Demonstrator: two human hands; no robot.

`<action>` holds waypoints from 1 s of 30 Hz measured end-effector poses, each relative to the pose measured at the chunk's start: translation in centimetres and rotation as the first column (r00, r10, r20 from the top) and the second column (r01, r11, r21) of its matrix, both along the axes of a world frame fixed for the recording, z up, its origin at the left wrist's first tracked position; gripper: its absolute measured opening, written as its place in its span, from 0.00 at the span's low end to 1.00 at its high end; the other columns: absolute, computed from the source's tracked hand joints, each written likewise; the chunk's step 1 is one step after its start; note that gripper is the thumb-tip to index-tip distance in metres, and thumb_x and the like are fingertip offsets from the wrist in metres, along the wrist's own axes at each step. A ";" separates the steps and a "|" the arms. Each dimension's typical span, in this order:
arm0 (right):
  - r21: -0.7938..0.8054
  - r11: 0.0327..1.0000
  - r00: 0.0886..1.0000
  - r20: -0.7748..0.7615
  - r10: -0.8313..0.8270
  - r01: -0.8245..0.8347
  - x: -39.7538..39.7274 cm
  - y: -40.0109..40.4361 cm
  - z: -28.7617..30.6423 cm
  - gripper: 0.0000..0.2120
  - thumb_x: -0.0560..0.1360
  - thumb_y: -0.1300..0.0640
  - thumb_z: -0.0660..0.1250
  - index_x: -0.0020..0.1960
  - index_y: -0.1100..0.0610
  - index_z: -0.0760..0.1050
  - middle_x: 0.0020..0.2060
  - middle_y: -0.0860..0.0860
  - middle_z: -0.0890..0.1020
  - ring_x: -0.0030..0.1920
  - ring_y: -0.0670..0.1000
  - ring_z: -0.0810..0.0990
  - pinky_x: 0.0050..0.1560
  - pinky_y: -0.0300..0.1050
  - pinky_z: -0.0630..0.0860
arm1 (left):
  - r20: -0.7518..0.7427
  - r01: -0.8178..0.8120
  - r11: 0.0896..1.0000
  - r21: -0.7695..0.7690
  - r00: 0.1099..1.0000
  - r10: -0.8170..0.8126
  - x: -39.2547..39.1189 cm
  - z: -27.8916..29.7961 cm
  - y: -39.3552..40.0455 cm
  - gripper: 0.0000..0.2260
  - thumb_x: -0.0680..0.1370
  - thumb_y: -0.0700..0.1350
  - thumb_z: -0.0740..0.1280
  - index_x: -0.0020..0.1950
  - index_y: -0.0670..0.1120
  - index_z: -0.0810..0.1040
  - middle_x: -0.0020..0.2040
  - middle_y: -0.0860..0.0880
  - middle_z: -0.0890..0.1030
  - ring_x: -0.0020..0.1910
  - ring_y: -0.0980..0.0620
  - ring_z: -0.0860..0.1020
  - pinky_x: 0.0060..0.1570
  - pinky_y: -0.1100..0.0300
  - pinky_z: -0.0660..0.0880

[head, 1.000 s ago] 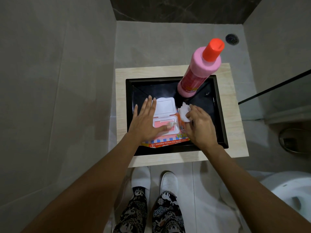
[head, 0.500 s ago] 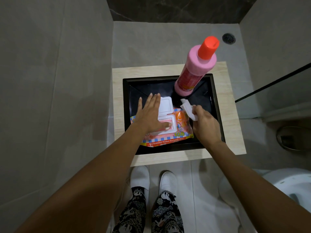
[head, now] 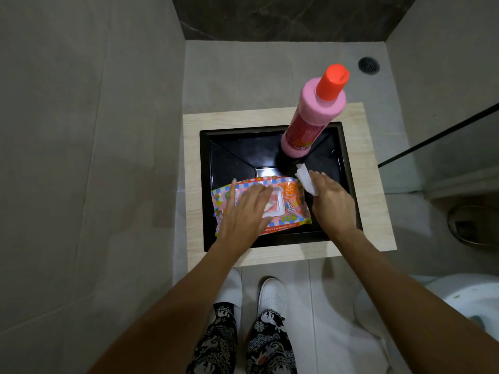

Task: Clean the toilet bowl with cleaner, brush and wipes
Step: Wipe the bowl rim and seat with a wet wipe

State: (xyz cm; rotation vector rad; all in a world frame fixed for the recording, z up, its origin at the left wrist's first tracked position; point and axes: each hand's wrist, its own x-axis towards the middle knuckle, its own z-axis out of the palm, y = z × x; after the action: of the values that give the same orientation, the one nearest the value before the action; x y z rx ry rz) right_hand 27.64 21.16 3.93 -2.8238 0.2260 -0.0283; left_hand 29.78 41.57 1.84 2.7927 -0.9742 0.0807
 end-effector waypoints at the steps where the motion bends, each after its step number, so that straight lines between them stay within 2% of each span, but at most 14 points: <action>1: 0.008 1.000 1.000 -0.014 0.002 -0.002 -0.1 0.0 0.0 0.25 0.63 0.69 0.76 0.59 0.68 0.77 0.52 0.66 0.81 0.52 0.65 0.82 0.48 0.59 0.79 | 0.000 0.029 1.000 0.012 1.000 -0.029 -0.8 -0.3 0.2 0.28 0.71 0.54 0.72 0.67 0.43 0.72 0.63 0.44 0.77 0.63 0.47 0.74 0.69 0.42 0.53; 4: 0.009 0.999 0.998 -0.053 0.039 -0.038 -0.3 0.0 -0.3 0.25 0.64 0.70 0.75 0.59 0.70 0.76 0.54 0.68 0.80 0.54 0.66 0.81 0.52 0.62 0.77 | -0.092 0.060 0.996 0.068 0.994 -0.053 -3.1 -1.2 0.5 0.26 0.78 0.57 0.58 0.71 0.43 0.65 0.70 0.44 0.71 0.70 0.48 0.67 0.70 0.44 0.53; 7: -0.030 0.995 0.986 -0.139 0.092 -0.097 -0.5 0.1 -1.0 0.27 0.63 0.63 0.79 0.60 0.69 0.76 0.56 0.66 0.80 0.57 0.65 0.80 0.55 0.60 0.76 | -0.227 0.038 0.989 0.145 0.974 -0.004 -4.3 -2.4 0.8 0.29 0.80 0.60 0.47 0.76 0.44 0.57 0.75 0.44 0.63 0.74 0.48 0.58 0.71 0.45 0.54; 10: -0.044 0.984 0.969 -0.184 0.164 -0.175 -0.9 0.4 -1.6 0.29 0.62 0.60 0.81 0.58 0.69 0.77 0.54 0.65 0.81 0.55 0.63 0.81 0.53 0.58 0.78 | -0.306 0.017 0.979 0.201 0.951 0.046 -4.7 -2.9 0.8 0.30 0.81 0.61 0.40 0.77 0.46 0.56 0.76 0.45 0.61 0.75 0.47 0.58 0.73 0.43 0.54; 14: -0.037 0.969 0.937 -0.267 0.225 -0.243 -1.9 0.8 -2.0 0.36 0.56 0.62 0.83 0.61 0.69 0.75 0.57 0.64 0.80 0.59 0.63 0.79 0.52 0.57 0.78 | -0.349 0.014 0.973 0.232 0.935 0.069 -4.4 -2.6 0.5 0.30 0.81 0.61 0.40 0.76 0.46 0.60 0.75 0.46 0.63 0.74 0.48 0.61 0.69 0.41 0.56; 20: -0.002 0.978 0.930 -0.309 0.199 -0.210 -2.6 0.9 -2.2 0.39 0.64 0.62 0.79 0.70 0.67 0.67 0.67 0.65 0.72 0.68 0.62 0.71 0.65 0.56 0.69 | -0.402 0.008 0.976 0.217 0.912 0.081 -4.3 -2.5 0.3 0.30 0.81 0.61 0.38 0.76 0.47 0.60 0.76 0.47 0.62 0.75 0.48 0.60 0.70 0.43 0.53; 23: 0.026 0.979 0.926 -0.320 0.198 -0.200 -2.5 0.9 -1.9 0.38 0.73 0.58 0.72 0.76 0.64 0.57 0.74 0.61 0.63 0.75 0.58 0.60 0.73 0.51 0.58 | -0.419 0.002 0.983 0.186 0.905 0.077 -4.4 -2.8 0.3 0.32 0.79 0.62 0.33 0.78 0.48 0.51 0.78 0.49 0.53 0.76 0.51 0.48 0.72 0.48 0.45; 26: 0.027 0.982 0.916 -0.356 0.183 -0.186 -2.3 0.7 -1.5 0.38 0.77 0.55 0.67 0.78 0.60 0.49 0.77 0.57 0.56 0.77 0.54 0.53 0.75 0.46 0.51 | -0.438 0.011 0.984 0.177 0.896 0.068 -4.4 -2.9 0.3 0.32 0.76 0.64 0.28 0.76 0.51 0.40 0.77 0.53 0.42 0.75 0.54 0.38 0.72 0.51 0.39; 28: 0.027 0.983 0.914 -0.365 0.178 -0.181 -2.2 0.7 -1.1 0.37 0.77 0.55 0.66 0.78 0.59 0.47 0.77 0.57 0.55 0.77 0.54 0.52 0.75 0.46 0.50 | -0.439 0.017 0.981 0.192 0.896 0.070 -4.5 -2.9 0.4 0.31 0.76 0.63 0.29 0.76 0.52 0.40 0.77 0.52 0.42 0.75 0.54 0.38 0.72 0.51 0.40; 30: 0.022 0.984 0.918 -0.355 0.174 -0.178 -2.1 0.7 -0.8 0.36 0.78 0.56 0.64 0.78 0.60 0.48 0.77 0.57 0.55 0.77 0.54 0.52 0.75 0.45 0.49 | -0.433 0.020 0.974 0.227 0.898 0.082 -4.5 -2.8 0.5 0.30 0.79 0.62 0.32 0.77 0.50 0.47 0.78 0.51 0.48 0.76 0.52 0.44 0.72 0.49 0.46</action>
State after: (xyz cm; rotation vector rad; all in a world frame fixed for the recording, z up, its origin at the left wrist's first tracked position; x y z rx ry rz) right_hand 25.50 21.82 3.13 -2.8282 0.0472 0.5276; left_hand 25.27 42.05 -0.98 2.8271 -0.8639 -0.6721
